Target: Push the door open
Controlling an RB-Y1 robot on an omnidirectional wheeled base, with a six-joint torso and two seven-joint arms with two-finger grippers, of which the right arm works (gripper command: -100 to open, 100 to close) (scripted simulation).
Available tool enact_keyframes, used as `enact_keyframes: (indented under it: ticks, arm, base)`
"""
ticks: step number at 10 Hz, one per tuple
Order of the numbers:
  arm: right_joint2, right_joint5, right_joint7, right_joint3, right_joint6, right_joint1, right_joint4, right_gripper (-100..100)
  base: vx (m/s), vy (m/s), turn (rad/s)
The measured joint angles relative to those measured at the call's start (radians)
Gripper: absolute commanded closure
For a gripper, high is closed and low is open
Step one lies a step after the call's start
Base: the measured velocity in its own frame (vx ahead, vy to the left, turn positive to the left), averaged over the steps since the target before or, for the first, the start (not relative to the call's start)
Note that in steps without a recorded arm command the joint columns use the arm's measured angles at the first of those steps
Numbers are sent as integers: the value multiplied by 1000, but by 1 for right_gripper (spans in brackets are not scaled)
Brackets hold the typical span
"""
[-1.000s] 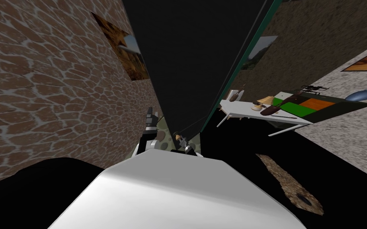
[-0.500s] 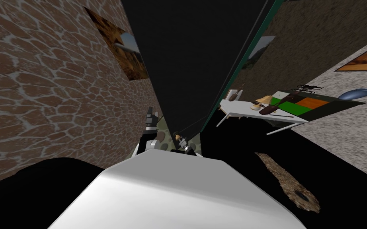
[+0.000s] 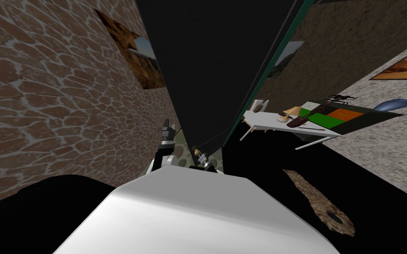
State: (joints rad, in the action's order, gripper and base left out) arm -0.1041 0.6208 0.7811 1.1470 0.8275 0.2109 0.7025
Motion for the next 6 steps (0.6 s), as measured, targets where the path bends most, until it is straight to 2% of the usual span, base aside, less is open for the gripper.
enact_keyframes:
  ticks: [1, 2, 3, 5, 6]
  arm:
    - [-7, 0, -1, 0, 0, -4, 10, 100]
    - [-29, 4, -9, -5, -18, -11, 54, 100]
    - [-28, 3, -4, -3, -17, -6, 48, 100]
    - [-25, 41, 26, 8, -20, -18, 44, 100]
    - [-17, 58, 43, 16, -12, -25, 36, 100]
  base:
    - [0, 0, 0]
    - [0, 0, 0]
    - [37, 43, -17]
    - [108, 130, -43]
    - [78, 103, -20]
